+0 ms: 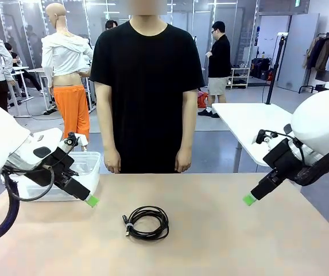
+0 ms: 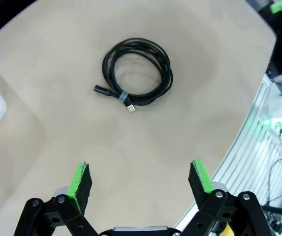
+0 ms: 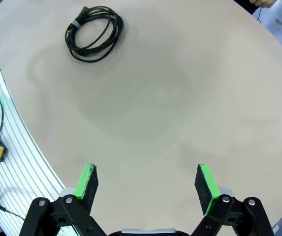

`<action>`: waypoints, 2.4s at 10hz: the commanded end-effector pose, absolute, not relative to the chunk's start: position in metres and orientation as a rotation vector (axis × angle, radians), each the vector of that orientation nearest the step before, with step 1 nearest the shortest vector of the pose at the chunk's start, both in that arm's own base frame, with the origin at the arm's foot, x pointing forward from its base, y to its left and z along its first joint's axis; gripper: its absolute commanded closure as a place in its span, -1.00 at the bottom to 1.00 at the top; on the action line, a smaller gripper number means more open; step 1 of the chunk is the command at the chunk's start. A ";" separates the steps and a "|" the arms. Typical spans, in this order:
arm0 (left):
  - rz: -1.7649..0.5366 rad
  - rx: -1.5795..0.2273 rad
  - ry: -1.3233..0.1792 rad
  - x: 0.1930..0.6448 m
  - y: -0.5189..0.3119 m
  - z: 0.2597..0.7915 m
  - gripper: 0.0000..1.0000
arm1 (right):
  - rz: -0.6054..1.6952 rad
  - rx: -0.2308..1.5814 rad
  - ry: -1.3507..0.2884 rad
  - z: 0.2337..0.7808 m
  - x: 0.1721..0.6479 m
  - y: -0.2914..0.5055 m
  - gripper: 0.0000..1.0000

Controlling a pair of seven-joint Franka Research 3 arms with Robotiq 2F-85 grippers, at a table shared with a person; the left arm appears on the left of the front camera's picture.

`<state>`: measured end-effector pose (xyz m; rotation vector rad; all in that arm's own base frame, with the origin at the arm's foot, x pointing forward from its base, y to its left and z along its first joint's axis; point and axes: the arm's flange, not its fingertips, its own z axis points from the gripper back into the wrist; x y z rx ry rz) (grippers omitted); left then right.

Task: Organize and store the cables.
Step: Place the USB Extension Cable into the Organizing box.

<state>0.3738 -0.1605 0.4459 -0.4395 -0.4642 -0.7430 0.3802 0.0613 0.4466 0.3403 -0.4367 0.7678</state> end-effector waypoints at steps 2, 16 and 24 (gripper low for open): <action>-0.583 -0.458 -0.384 0.382 -0.205 0.460 -1.00 | 0.883 0.384 -0.533 0.446 0.360 0.025 -1.00; -0.017 -0.112 -0.210 0.456 -0.317 0.377 -1.00 | 0.974 0.630 -0.885 0.397 0.316 -0.167 -1.00; 0.128 -0.030 -0.140 0.470 -0.325 0.320 -1.00 | 0.974 0.630 -0.885 0.397 0.316 -0.167 -1.00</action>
